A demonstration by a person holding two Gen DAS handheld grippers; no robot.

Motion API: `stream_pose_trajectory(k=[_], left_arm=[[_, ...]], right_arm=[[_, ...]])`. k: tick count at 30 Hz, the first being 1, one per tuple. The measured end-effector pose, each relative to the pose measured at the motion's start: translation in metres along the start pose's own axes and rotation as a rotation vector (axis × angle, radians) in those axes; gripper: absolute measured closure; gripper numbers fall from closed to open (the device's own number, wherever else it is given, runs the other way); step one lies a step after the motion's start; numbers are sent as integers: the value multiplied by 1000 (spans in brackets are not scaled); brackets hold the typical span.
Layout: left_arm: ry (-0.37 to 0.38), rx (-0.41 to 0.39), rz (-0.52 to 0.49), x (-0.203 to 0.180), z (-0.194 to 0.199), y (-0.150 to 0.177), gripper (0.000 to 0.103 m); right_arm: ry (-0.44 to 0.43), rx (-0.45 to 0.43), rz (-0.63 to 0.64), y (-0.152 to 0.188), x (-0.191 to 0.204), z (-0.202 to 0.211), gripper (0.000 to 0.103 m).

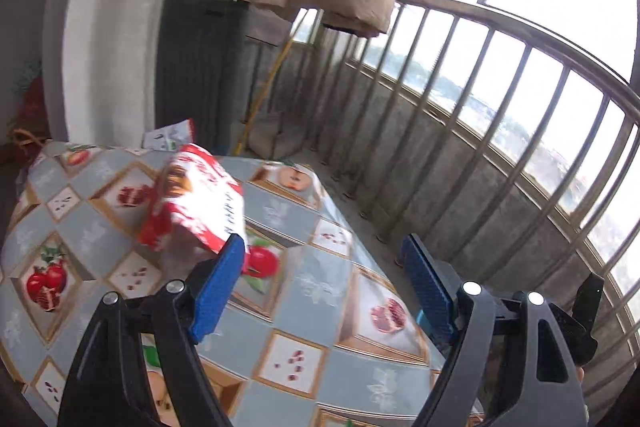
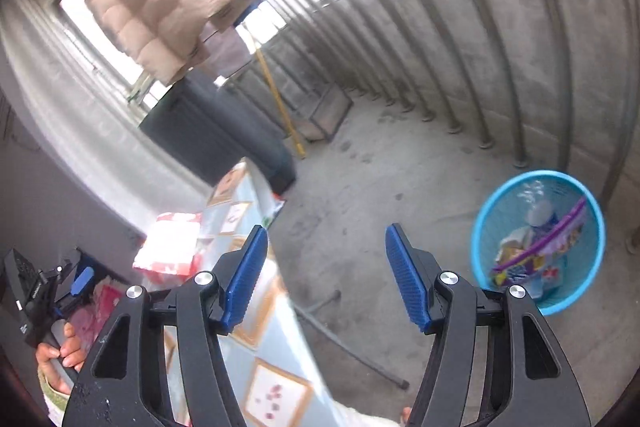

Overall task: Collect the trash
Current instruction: 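Move both tools back toward the table, then grasp the red-and-white candy bag with the right tool and lift it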

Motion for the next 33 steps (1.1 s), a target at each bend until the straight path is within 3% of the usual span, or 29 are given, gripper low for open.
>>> stream_pose_trajectory(k=[5,9,15,17,21,24,25,33], left_arm=[[-75,-99,112,88,22,-23,29],[-123,-108,164,141,11,-34,44],[-168,4,226,199,-60,-31,73],[-188,74,237,211,-90,-20,77],[-190,182,262,221,-136,5,87],[-152,240,256,211,-152,22,88],[-152,244,246,207,-151,26,94],[-74,280,289,180,-118,63,95]], right_arm=[[-169,128,115,-2,97,-62,51],[-274,226,151,3,161,-118,59],[-356,397,121,28,230,-212,76],[-341,441,93,38,239,-245,82],[-289,522,50,62,242,-295,86],[-277,610,48,90,246,-307,89],[-290,617,53,96,249,-304,90],[-319,655,103,121,250,-252,91]])
Point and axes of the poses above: each gripper's, at about its wrist camera, not at the fingertips, and z roughly against the way its jaws point, x to its left, y to its underside, the point moved 8 cm from there along -z, roughly the way its jaws point, and after that the axes turned 3 degrees about -y, right-handed, at the moved point
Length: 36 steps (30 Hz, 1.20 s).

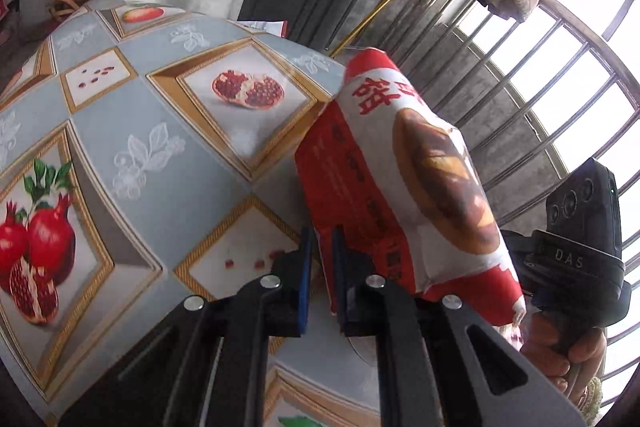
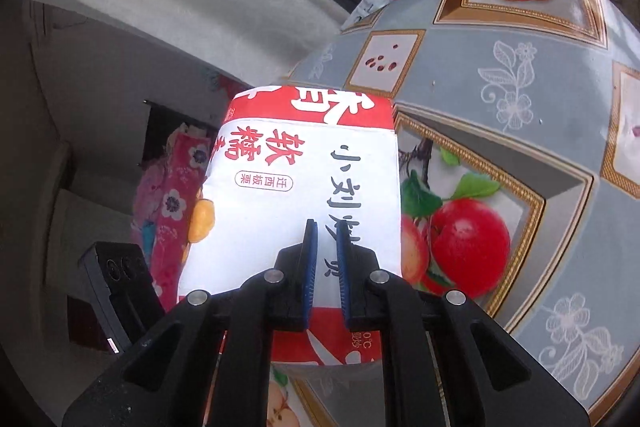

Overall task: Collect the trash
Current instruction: 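Grasp the red-and-white candy bag with the right tool and lift it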

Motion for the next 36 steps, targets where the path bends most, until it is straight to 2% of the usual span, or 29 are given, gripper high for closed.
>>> stream_pose_trajectory(k=[4,10,15,20,24,29,30,32,36], left_arm=[[60,27,-12,-20,25,46,95],[67,39,-27,-34,68,115,95],[91,41,-10,-37,99,158,95],[53,1,-21,-30,120,174,93],[51,-56,-6,-23,143,168,92],[49,-81,6,-16,152,166,92],[54,-79,16,-14,151,166,92],[70,-76,29,-14,148,163,92],[62,-91,18,-14,146,155,92]], right_arm=[[5,28,26,50,5,17,92],[8,46,23,124,1,56,92],[3,48,9,176,-1,85,92],[30,-6,29,183,2,110,91],[28,-75,111,178,32,137,87],[40,-125,255,168,84,149,58],[50,-130,278,167,86,152,56],[74,-125,301,161,93,147,41],[176,-84,336,161,97,130,31]])
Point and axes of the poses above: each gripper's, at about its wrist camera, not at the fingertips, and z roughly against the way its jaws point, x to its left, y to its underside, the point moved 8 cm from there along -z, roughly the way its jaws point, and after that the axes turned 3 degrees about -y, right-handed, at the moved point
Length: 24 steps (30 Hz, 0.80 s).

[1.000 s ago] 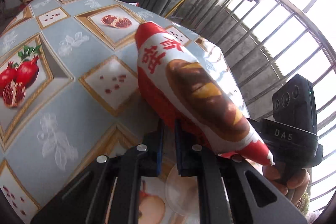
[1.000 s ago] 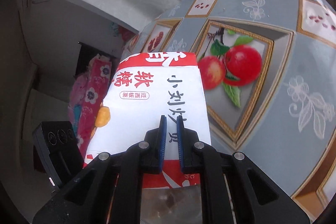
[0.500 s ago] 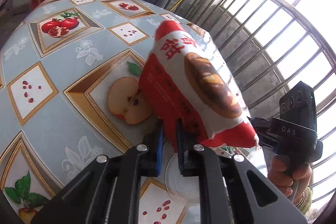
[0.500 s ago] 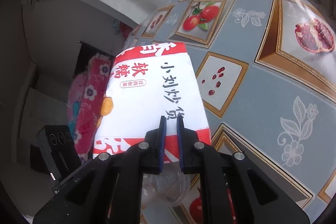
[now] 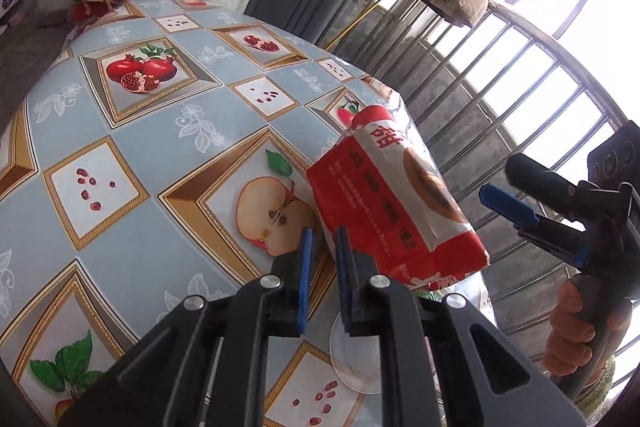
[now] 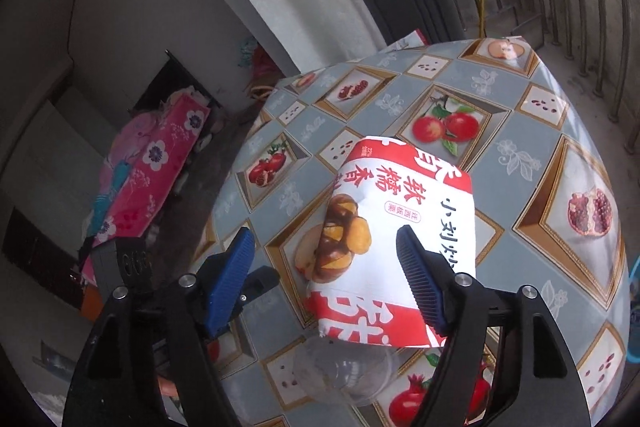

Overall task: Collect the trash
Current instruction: 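Grasp the red-and-white candy bag with the right tool and lift it, then grasp the clear plastic dome lid with the left tool while the right tool holds the candy bag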

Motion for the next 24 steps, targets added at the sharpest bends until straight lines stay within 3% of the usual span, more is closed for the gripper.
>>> stream_pose_trajectory(k=[6,9,14,17,19,21,24], left_arm=[[-24,-3,12,12,4,1,92],[-31,-11,1,15,11,2,92],[36,-49,-52,5,30,5,90],[114,-47,-95,-10,40,10,73],[166,-44,-117,-22,46,14,49],[191,-31,-145,-34,48,18,35],[190,-13,-229,-54,45,25,25]], right_arm=[[172,112,100,9,-7,-52,30],[200,156,98,17,-16,-62,54],[180,123,65,17,-26,-44,77],[174,70,43,12,-35,-22,82],[165,33,13,8,-44,-7,83],[166,3,-25,6,-57,8,84],[156,-26,-91,7,-76,25,86]])
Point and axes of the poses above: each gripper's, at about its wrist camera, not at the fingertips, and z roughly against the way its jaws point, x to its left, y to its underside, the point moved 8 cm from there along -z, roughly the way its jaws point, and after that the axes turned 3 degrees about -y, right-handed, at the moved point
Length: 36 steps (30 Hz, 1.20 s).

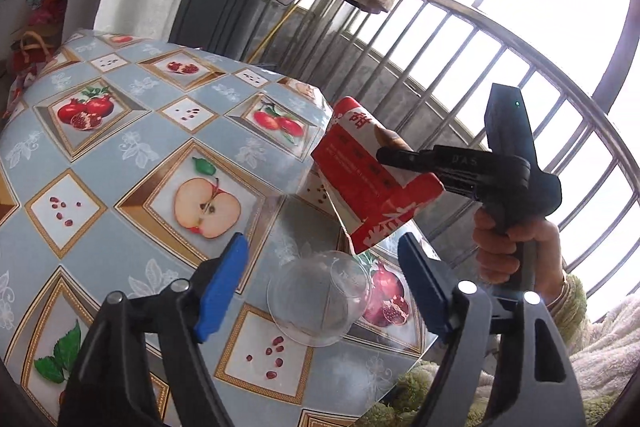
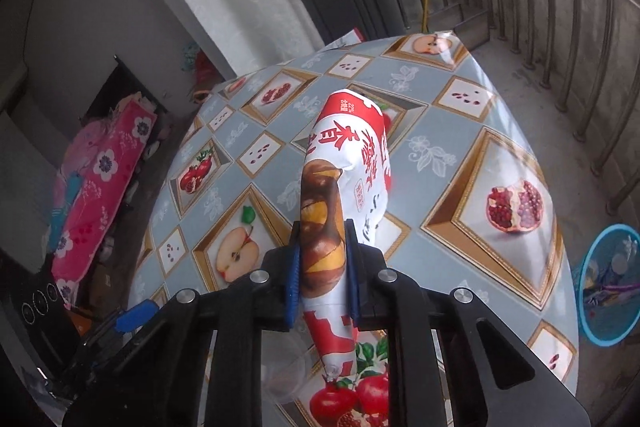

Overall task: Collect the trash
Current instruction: 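Grasp the clear plastic dome lid with the left tool while the right tool holds the candy bag, then carry the dome lid and candy bag over the blue wastebasket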

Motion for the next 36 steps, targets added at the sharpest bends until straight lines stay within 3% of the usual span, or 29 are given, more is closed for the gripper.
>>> stream_pose_trajectory(k=[6,10,18,28,36], left_arm=[[-26,66,-157,-30,-22,13,16],[-70,116,-211,-36,-42,23,15],[-118,169,-216,-27,-68,32,16],[-159,193,-187,-17,-79,32,38],[-150,161,-154,-20,-69,21,39]], right_arm=[[-13,-28,-73,9,-23,17,88],[-12,-44,-76,15,-28,23,88],[-27,-57,-96,21,-39,29,89],[-109,-58,-132,31,-44,38,90],[-186,-81,-194,40,-53,56,90]])
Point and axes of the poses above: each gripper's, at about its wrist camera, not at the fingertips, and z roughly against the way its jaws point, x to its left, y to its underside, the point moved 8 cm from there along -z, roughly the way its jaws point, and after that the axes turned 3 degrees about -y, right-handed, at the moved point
